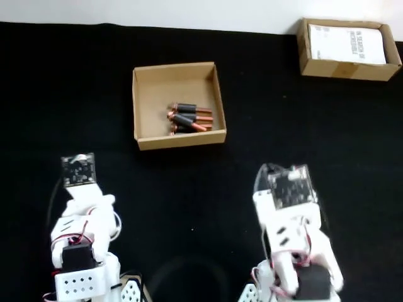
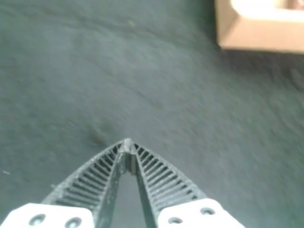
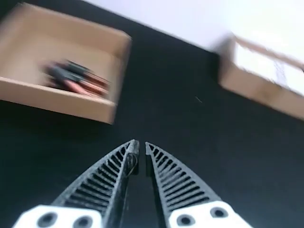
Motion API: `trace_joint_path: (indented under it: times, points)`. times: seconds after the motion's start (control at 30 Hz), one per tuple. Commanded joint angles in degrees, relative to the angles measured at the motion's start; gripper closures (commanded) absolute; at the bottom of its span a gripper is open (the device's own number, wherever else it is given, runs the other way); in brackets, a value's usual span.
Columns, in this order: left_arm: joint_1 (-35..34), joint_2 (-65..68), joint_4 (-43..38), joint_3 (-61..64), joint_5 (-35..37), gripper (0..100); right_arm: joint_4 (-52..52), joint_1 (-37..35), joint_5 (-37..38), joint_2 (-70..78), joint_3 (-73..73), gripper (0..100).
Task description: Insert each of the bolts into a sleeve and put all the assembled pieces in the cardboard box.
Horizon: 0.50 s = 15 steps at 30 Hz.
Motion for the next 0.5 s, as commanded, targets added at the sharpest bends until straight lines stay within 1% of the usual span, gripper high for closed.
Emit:
trace_joint_path:
  times: [0.0,0.07,0.2,0.3,0.4,0.47]
  points:
    - [3.7,0.1,1.1,1.0,-0.3,99,-13.6,8.2,1.2,0.0,13.0,98.8]
    - [4.1,0.1,1.1,1.0,-0.3,99,-17.0,11.6,1.2,0.0,19.8,98.8]
    - [4.4,0.1,2.5,1.0,-0.3,99,-16.7,16.2,1.2,0.3,28.0,98.8]
    - [4.4,0.1,4.0,1.0,-0.3,99,-10.2,17.7,-0.4,0.0,28.0,98.8]
    - [4.4,0.1,5.0,1.0,-0.3,99,-0.9,17.5,-7.7,0.0,28.0,98.8]
    - [4.4,0.1,5.7,1.0,-0.3,99,4.7,16.0,-11.8,0.0,28.0,98.8]
